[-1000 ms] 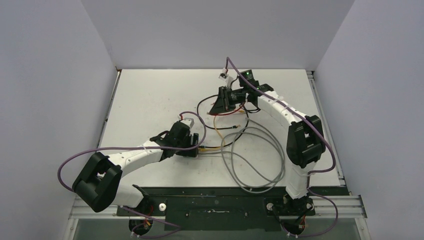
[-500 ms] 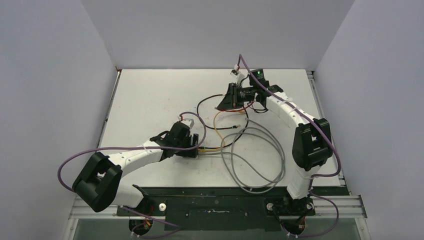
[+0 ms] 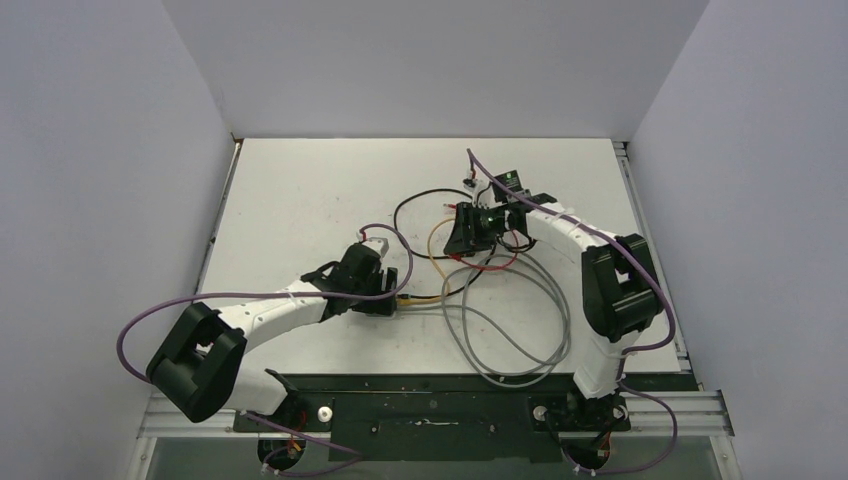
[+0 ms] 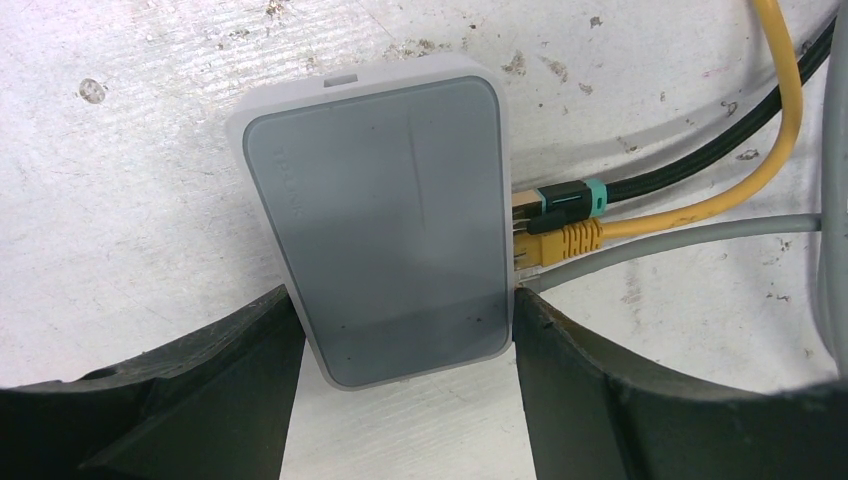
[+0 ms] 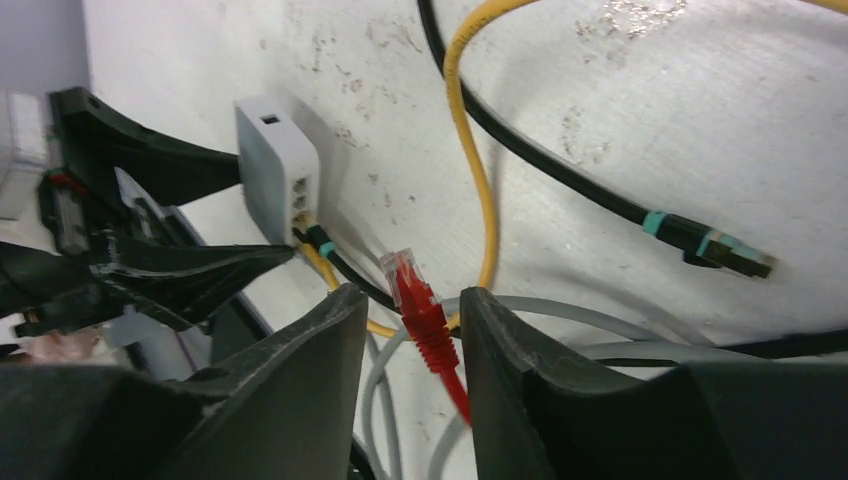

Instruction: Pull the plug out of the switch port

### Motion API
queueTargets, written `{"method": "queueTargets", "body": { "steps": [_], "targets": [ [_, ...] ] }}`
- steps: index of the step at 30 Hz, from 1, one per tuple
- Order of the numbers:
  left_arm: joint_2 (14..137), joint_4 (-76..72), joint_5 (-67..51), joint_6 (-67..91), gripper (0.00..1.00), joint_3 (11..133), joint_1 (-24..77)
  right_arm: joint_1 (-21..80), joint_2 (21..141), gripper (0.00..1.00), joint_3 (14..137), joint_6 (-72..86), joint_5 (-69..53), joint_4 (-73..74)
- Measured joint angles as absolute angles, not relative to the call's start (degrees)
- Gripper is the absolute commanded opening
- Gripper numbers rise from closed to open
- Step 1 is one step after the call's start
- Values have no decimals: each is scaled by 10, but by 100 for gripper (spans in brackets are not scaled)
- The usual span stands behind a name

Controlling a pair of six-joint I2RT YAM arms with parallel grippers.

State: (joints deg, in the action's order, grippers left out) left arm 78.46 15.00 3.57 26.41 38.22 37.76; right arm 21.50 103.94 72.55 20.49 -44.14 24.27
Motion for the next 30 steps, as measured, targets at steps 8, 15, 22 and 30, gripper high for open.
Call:
{"method": "queueTargets", "body": {
  "steps": [8,15,22,30],
  "targets": [
    [790,150,33,264,37,385,378,219,1039,75,731,151,-312,306],
    [793,150,31,264,38,386,378,191,1024,69,730,146,-194,336],
    [794,150,31,264,38,386,377,126,1006,62,716,158,-134,339],
    [794,150,30,263,38,386,377,94,1013,45,689,167,-143,336]
  ]
}}
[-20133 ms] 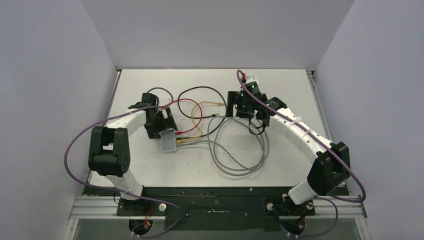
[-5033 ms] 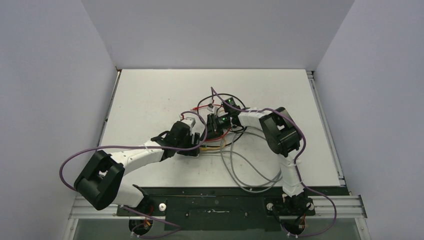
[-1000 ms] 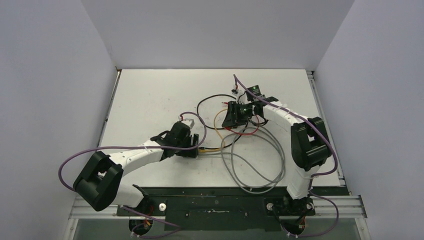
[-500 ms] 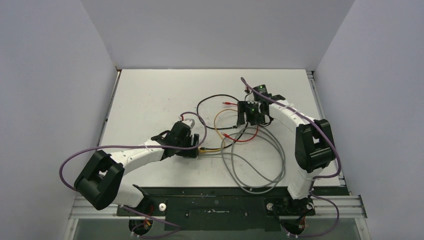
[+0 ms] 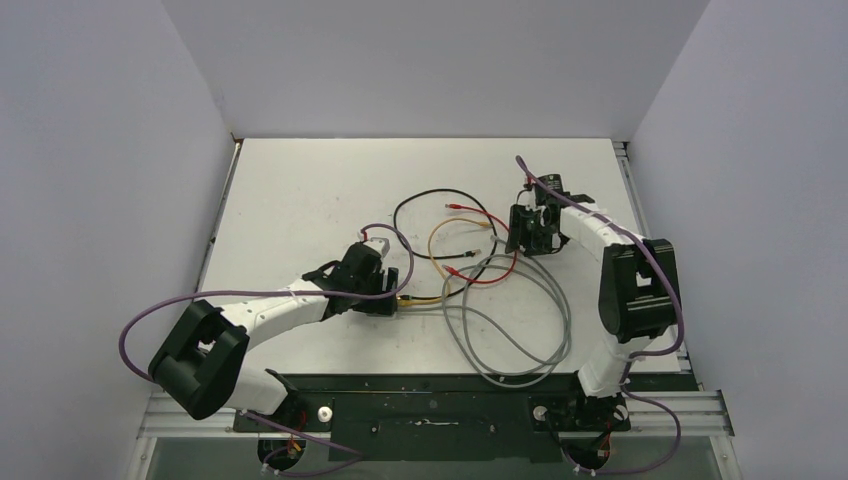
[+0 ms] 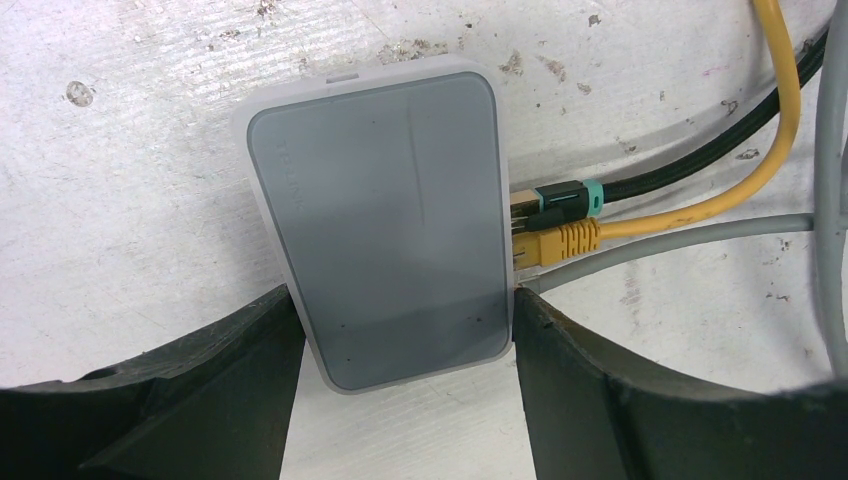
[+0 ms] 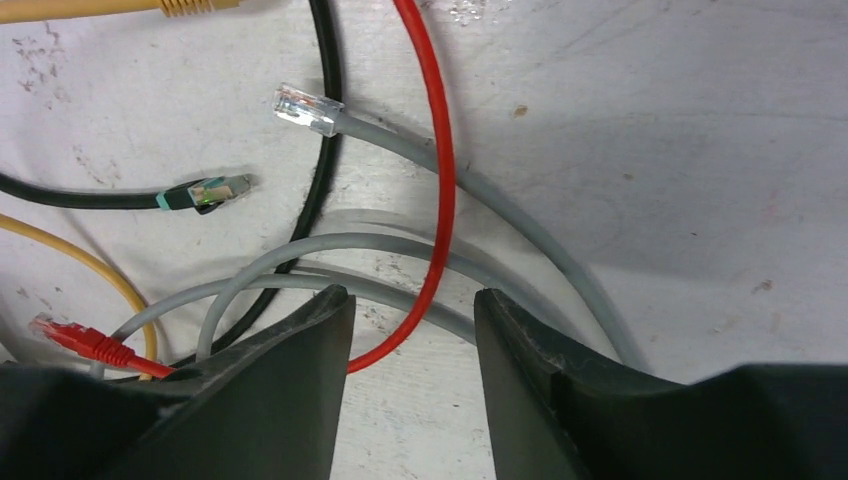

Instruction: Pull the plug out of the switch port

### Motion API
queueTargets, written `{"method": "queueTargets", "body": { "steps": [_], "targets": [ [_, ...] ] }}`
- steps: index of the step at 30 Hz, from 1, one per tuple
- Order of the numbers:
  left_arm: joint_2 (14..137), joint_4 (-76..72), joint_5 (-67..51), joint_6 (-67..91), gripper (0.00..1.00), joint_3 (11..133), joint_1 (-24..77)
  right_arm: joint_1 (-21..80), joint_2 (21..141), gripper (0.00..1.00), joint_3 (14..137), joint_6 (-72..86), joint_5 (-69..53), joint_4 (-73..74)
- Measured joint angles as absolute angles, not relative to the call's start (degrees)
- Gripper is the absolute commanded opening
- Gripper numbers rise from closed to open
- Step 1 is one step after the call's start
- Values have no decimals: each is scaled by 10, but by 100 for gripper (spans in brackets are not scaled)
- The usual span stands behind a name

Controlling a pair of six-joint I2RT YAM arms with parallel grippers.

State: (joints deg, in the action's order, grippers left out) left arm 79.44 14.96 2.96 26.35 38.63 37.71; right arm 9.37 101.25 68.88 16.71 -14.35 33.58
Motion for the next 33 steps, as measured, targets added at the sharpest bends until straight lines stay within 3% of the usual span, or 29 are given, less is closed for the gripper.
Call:
{"method": "queueTargets", "body": {
  "steps": [3,9,16,20,22,29,33],
  "targets": [
    [795,149,29,263,38,387,377,94,1020,37,686,172,-160,329],
    [796,150,29,263,38,388,377,94,1048,29,683,183,-173,317],
    [796,150,29,263,38,388,377,94,1049,38,679,189,-159,313],
    [796,150,29,264,38,388,377,95,1050,38,676,190,-158,307],
    [796,150,29,264,38,388,377,95,1050,34,676,191,-158,307],
    [796,150,29,264,38,388,377,94,1050,6,670,185,-148,304],
    [796,150,29,264,38,388,377,92,1049,5,667,185,-149,300]
  ]
}}
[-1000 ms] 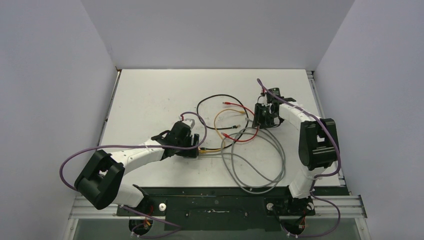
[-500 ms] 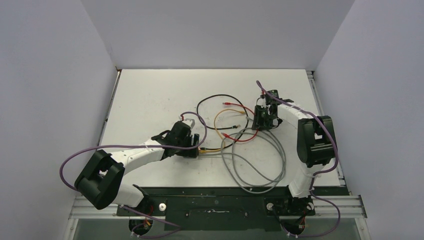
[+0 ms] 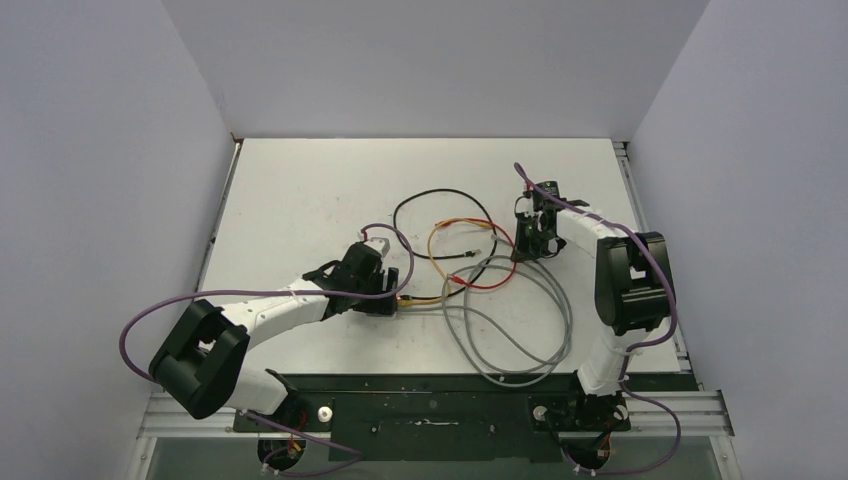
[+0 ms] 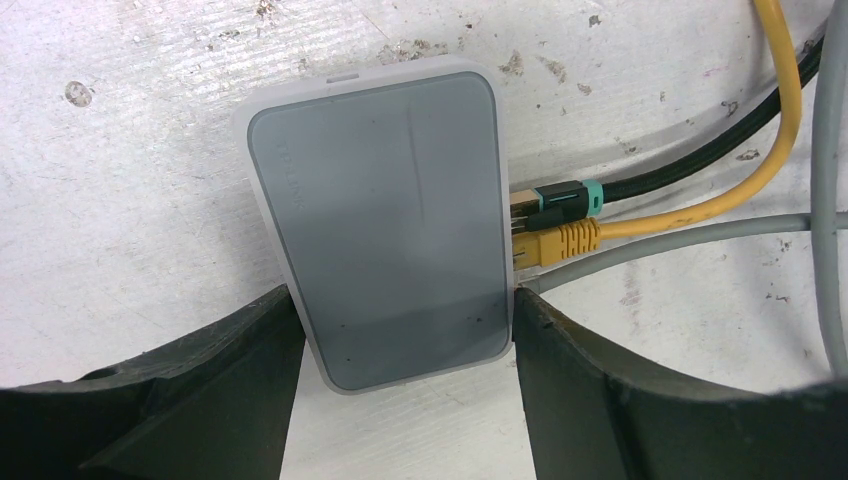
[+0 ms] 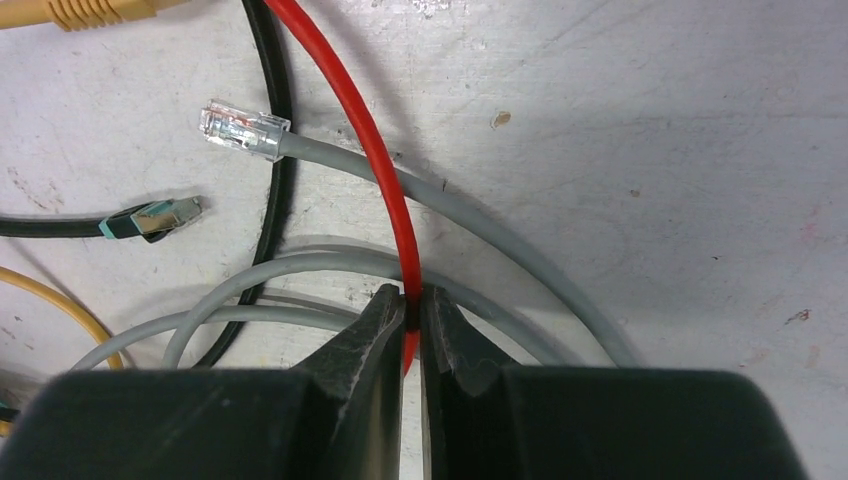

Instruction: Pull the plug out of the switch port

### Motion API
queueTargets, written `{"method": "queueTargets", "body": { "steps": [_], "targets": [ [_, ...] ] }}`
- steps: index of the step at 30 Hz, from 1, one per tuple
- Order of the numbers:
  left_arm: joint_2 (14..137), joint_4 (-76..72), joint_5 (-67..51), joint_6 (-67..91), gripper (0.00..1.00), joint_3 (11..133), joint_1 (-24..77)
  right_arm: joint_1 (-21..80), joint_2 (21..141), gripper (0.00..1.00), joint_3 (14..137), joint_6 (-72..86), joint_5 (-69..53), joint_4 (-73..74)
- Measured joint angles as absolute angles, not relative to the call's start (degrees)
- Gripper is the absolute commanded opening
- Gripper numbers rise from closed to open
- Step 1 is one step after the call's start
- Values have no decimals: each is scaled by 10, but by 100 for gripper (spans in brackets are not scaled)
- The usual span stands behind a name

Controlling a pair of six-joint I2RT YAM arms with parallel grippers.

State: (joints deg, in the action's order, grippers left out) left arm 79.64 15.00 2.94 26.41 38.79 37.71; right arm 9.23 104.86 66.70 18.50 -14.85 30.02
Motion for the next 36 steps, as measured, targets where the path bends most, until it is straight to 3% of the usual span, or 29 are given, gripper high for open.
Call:
{"method": "queueTargets", "body": {
  "steps": [9,23,36],
  "targets": [
    [796,150,30,265,38,388,377,95,1029,5,671,186,-154,324],
    [796,150,30,267,38,388,377,81,961,5,799,218,-113,347],
    [796,150,30,267,39,388,377,-43,1038,5,817,267,-146,309]
  ]
}}
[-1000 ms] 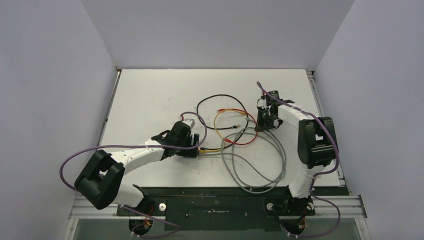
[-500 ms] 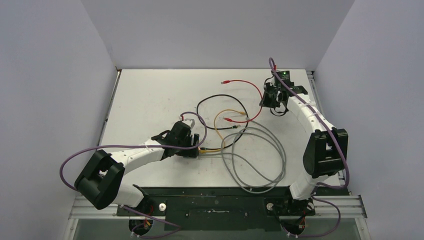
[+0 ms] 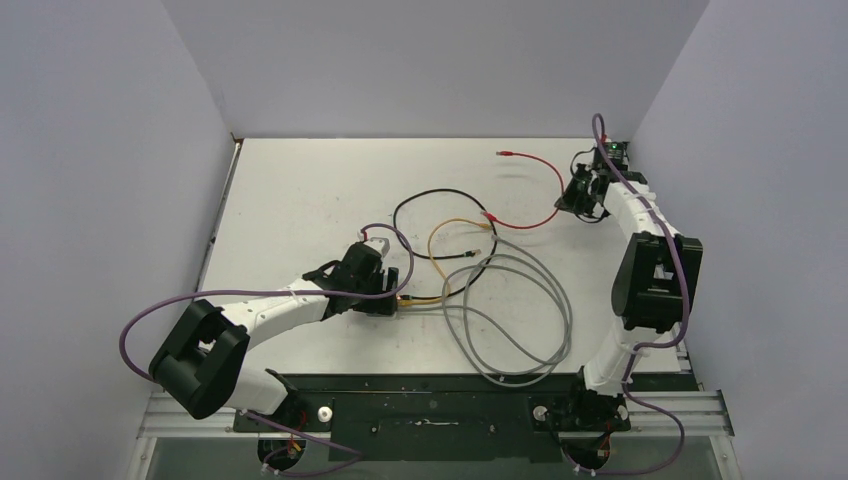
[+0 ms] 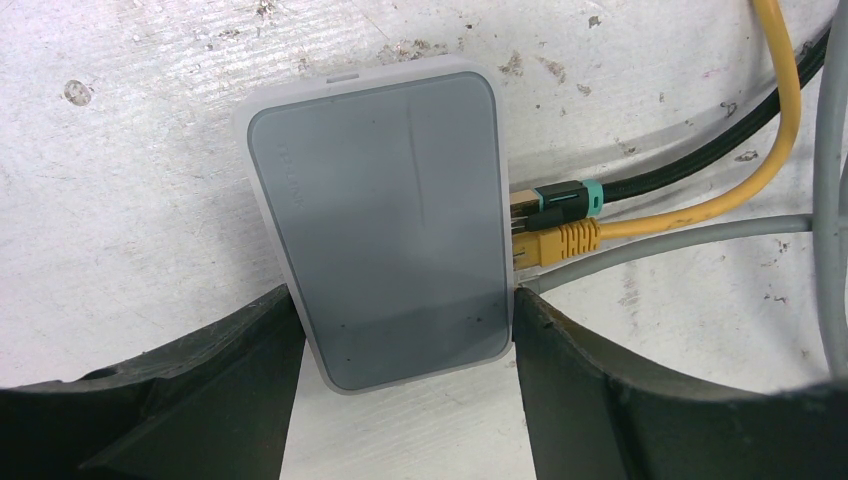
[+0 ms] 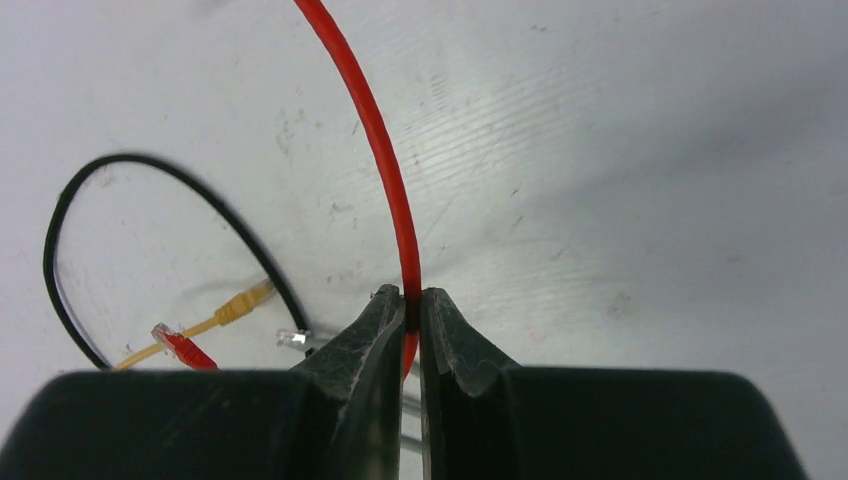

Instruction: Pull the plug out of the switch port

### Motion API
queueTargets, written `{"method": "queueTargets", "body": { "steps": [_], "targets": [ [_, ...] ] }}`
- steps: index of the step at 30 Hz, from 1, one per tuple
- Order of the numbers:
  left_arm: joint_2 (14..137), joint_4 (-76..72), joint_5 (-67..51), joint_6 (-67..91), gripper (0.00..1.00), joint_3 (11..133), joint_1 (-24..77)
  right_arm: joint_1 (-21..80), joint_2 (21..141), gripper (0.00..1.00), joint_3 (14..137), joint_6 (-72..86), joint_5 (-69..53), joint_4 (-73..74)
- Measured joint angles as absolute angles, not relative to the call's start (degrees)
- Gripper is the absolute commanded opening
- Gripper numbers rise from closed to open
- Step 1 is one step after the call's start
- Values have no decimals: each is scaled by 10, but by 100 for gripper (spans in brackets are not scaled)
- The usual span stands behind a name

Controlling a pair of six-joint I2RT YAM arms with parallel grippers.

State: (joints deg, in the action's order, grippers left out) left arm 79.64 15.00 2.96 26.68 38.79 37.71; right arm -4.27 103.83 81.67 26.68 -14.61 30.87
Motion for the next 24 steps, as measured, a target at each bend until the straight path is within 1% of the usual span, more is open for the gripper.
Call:
{"method": "queueTargets", "body": {
  "steps": [4,10,21,22,23,24],
  "targets": [
    [796,150,30,267,38,388,377,-80,1070,5,828,283,-159,289],
    [796,150,30,267,39,388,377,-122,1085,5,828,309,-173,263],
    [796,150,30,267,38,388,377,-147,1111,5,854,350,-173,230],
    [796,150,30,267,39,388,377,-147,1114,7,856,351,-171,229],
    [796,151,30,267,38,388,377,-147,1115,12,856,352,-169,229],
    [796,151,30,267,38,388,377,-147,1116,22,857,352,-166,230]
  ]
}}
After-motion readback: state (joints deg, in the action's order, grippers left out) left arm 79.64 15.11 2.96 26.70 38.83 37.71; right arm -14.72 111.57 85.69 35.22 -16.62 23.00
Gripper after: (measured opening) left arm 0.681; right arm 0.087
